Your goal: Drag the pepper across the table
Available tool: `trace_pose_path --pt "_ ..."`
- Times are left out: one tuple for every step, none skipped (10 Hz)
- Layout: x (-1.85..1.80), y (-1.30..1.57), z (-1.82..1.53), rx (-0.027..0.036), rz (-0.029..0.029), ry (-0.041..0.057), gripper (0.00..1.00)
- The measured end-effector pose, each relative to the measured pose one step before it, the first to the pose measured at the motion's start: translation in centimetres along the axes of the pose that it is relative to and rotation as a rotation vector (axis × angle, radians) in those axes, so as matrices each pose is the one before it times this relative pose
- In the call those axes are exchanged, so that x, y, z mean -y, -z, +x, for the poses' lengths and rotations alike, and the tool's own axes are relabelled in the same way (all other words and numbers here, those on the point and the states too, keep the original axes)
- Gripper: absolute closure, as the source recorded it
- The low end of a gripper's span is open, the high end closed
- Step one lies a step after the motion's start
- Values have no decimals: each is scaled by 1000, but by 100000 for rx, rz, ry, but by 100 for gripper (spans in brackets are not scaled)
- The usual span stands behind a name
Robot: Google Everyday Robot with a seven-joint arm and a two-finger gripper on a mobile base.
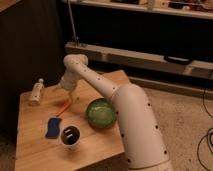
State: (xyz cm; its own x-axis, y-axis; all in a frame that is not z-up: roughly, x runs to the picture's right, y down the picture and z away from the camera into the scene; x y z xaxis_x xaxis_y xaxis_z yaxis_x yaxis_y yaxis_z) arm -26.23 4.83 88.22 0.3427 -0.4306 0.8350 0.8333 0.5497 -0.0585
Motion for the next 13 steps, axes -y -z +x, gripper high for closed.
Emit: trace_pose_path --pt "-33 -517 467 -1295 -937 -464 20" --pt "-70 -388 320 -1529 -926 -646 20" --pt "333 -472 -33 -3578 -3237 212 20" --pt "496 -21 -567 -2847 -2943 497 20" --pt "127 -248 -542 -2929 -3228 -121 20" --pt "-524 -404 -287 -3194 -2809 -1296 20" --pt "-396 -650 -337 -4213 -1653 -1906 20" --pt "-296 -641 -513 -2769 -469 -2170 20" --pt "-540 -340 214 -2751 164 -2509 20" --pt "-1015 -307 311 -1881 1568 -4433 20" --pt "-564 -68 -68 -250 1404 -2037 20" --pt "-634 -82 278 -86 1231 -1851 20" --pt "-373 -65 667 890 2040 -2498 20"
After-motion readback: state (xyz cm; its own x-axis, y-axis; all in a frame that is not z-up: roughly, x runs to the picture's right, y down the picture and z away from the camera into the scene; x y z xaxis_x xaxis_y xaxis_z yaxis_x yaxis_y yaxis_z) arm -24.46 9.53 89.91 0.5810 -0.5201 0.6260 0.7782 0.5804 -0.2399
